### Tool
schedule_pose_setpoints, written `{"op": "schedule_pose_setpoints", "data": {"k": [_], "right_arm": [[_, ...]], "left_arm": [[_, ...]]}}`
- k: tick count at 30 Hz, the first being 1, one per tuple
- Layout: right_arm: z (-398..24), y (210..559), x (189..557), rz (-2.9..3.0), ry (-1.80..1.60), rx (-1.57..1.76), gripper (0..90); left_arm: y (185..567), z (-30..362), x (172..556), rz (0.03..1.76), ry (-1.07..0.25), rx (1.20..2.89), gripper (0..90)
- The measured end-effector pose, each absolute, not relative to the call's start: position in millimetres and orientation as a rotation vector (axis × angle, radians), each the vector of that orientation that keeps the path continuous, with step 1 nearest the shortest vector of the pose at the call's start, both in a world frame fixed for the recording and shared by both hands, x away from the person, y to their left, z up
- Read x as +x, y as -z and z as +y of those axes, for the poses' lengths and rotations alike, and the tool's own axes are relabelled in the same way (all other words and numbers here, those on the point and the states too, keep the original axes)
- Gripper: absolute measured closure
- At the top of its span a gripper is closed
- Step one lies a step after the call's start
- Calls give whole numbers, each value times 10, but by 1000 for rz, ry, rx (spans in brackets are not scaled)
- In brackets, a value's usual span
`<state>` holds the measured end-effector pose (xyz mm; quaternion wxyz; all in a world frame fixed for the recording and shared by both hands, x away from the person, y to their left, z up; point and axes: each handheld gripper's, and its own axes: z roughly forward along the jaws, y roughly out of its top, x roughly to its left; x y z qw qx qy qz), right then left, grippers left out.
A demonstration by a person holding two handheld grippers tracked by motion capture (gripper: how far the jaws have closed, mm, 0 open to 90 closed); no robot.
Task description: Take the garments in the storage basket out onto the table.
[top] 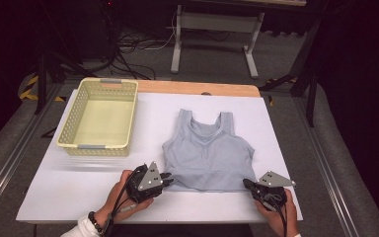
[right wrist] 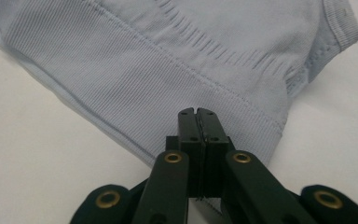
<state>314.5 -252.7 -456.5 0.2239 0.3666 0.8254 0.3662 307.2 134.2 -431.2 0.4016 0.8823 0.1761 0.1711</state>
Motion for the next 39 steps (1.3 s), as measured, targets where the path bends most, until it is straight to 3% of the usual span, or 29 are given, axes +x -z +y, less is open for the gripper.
{"op": "schedule_pose_setpoints", "data": {"k": [8, 12, 14, 19, 30, 39], "right_arm": [[-2524, 4564, 3144, 2269, -1009, 1004, 862], [-2527, 4569, 3150, 2269, -1009, 1004, 842], [-2526, 4573, 3151, 2273, -1005, 1004, 841], [-2530, 4576, 3152, 2271, -996, 1003, 829], [-2569, 4545, 3140, 2237, -1006, 1015, 830], [-2632, 4357, 3122, 2156, -1106, 968, 833]], "left_arm": [[4525, 1201, 3199, 501, -430, 2327, 692], [4574, 1193, 3256, 524, -407, 2332, 685], [4575, 1206, 3280, 534, -394, 2328, 697], [4563, 1268, 3296, 503, -400, 2334, 883], [4351, 1447, 3097, 436, -390, 2263, 891], [4428, 1538, 3017, 440, -381, 2312, 893]]}}
